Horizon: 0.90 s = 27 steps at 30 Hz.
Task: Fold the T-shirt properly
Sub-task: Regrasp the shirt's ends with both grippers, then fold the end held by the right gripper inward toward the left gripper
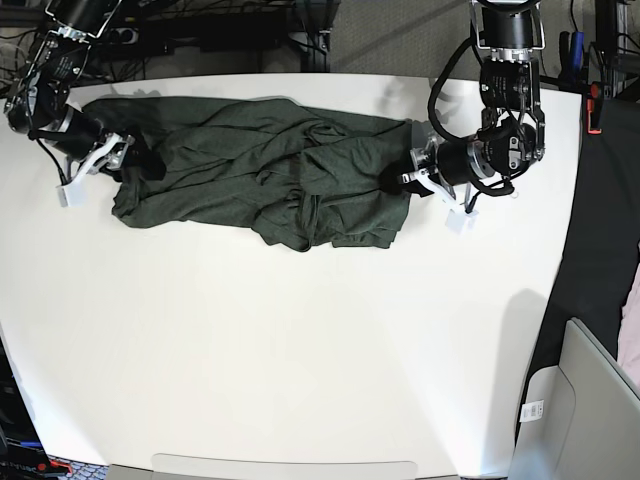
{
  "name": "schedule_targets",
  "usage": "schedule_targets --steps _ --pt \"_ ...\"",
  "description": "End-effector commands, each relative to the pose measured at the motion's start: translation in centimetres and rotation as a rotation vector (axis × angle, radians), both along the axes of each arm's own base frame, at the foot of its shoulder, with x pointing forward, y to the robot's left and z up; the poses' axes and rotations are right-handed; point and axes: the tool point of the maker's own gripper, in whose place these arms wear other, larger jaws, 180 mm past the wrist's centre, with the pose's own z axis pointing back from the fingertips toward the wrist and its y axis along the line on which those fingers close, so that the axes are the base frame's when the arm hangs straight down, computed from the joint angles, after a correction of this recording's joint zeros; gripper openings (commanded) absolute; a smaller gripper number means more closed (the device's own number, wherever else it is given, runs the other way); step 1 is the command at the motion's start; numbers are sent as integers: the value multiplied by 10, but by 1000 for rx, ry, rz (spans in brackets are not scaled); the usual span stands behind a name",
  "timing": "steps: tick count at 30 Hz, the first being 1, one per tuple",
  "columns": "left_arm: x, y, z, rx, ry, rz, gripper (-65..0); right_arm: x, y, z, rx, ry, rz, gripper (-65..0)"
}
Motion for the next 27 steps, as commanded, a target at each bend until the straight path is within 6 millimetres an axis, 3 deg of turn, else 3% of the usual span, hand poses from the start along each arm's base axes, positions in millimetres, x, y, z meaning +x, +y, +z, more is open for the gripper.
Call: schedule_targets --steps 1,5,12,17,19,27 --pt "5 3 5 11 -15 -3 -633 -18 -3 -14 -42 102 36 -294" --pt "4 2 5 10 -15 -5 -633 -18 -2 -15 -38 104 37 -414" --pt "4 1 5 9 -14 -8 -633 -15 20 -18 5 100 64 -510" --pt "4 0 5 9 -14 -9 -633 4 30 -6 44 43 55 -596" --pt "4 -7 5 -10 -13 -11 -633 10 22 2 58 10 22 -604" --pt "-6 -40 7 -88 23 -48 -633 31 -48 40 -24 -95 -105 -616"
